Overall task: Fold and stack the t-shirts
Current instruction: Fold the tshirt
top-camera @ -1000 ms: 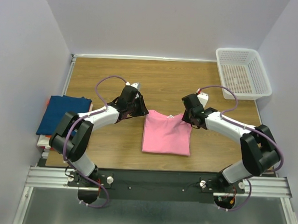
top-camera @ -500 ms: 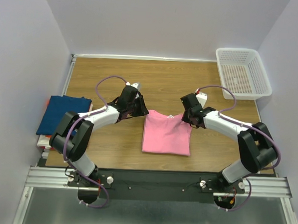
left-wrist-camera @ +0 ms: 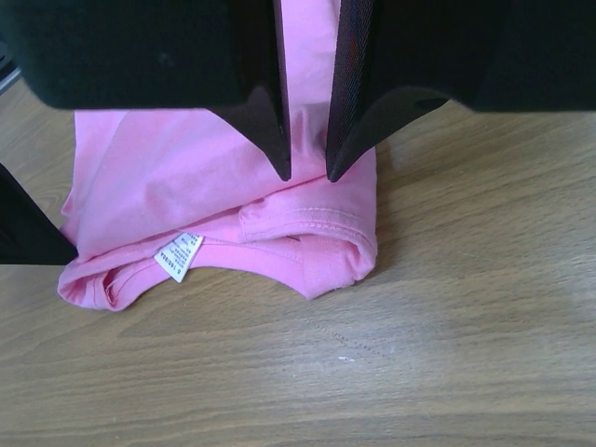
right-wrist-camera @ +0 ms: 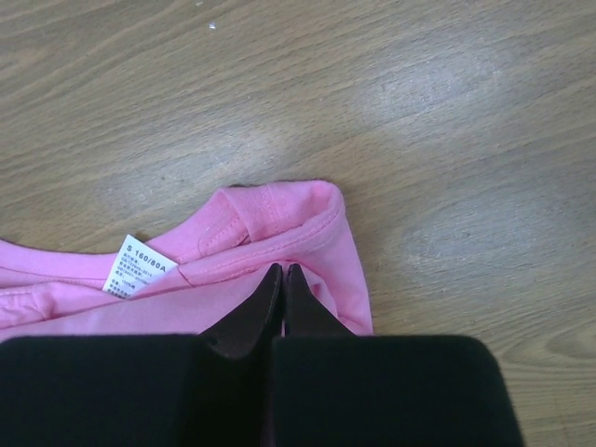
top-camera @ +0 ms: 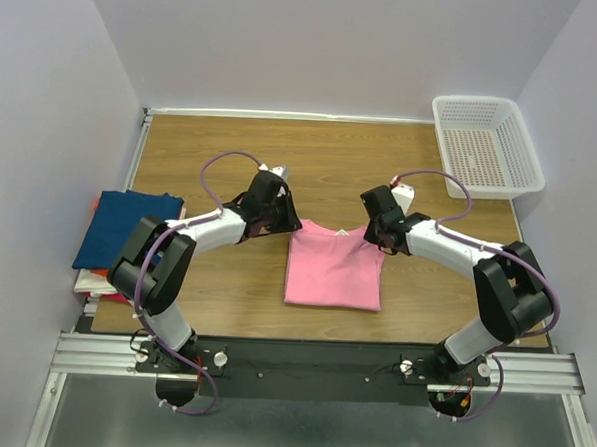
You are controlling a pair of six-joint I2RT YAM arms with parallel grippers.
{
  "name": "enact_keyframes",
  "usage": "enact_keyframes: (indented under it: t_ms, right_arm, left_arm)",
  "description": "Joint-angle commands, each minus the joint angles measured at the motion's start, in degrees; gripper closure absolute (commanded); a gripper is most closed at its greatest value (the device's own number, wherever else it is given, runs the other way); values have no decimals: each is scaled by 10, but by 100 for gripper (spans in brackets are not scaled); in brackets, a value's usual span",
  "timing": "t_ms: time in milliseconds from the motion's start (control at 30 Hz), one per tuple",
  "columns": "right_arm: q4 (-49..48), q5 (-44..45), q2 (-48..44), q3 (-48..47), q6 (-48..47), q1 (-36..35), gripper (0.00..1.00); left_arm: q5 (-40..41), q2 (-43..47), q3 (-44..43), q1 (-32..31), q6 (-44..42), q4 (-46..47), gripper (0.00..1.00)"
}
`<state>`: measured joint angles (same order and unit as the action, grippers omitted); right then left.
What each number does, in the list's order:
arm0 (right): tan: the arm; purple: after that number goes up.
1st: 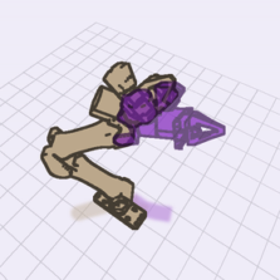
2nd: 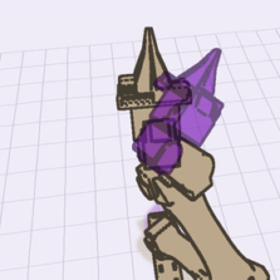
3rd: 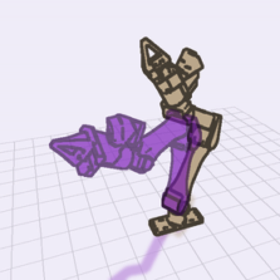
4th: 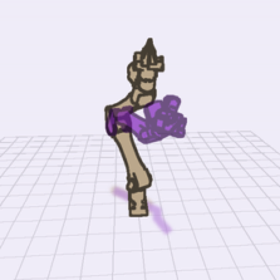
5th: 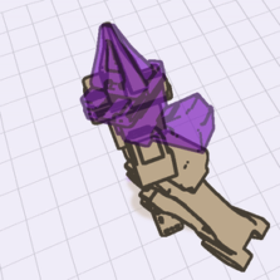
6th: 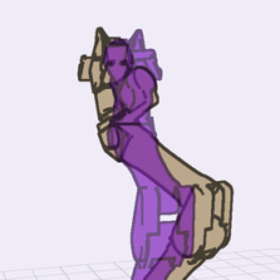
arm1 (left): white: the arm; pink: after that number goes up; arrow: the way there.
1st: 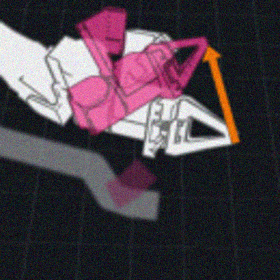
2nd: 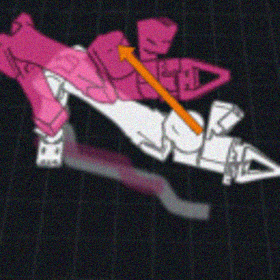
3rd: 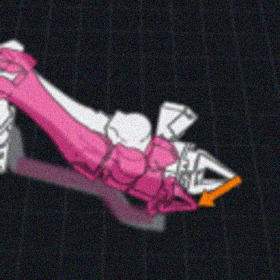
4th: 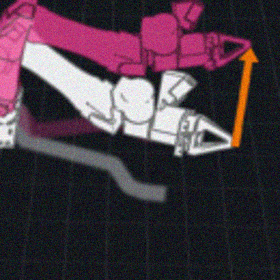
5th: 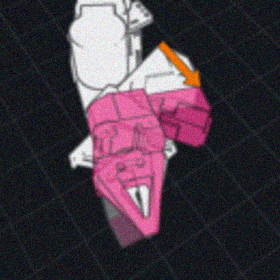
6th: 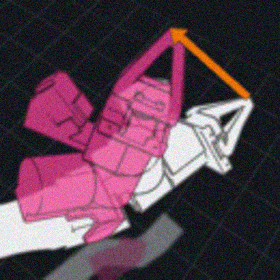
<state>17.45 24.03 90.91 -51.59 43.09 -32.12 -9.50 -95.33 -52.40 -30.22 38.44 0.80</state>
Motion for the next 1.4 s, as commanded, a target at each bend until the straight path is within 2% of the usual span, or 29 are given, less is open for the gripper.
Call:
enact_keyframes:
  t_ms: [0,200,800,900,1033,1367]
  right_arm:
    - [-9,21,-23,0,8,4,97]
    - [-9,18,-44,4,5,4,99]
    - [-9,15,-57,12,6,4,100]
    - [-9,17,-64,14,6,4,100]
    - [-9,19,-72,19,5,4,100]
    - [-9,36,-140,47,12,4,100]
  left_arm:
    - [16,13,-9,-4,-1,-7,71]
    - [59,37,-9,-4,-7,-47,68]
    - [51,23,-12,-25,4,-47,69]
    - [58,30,-11,-25,4,-49,76]
    - [62,41,-13,-24,2,-55,100]
    - [62,81,-31,-26,-2,-73,100]
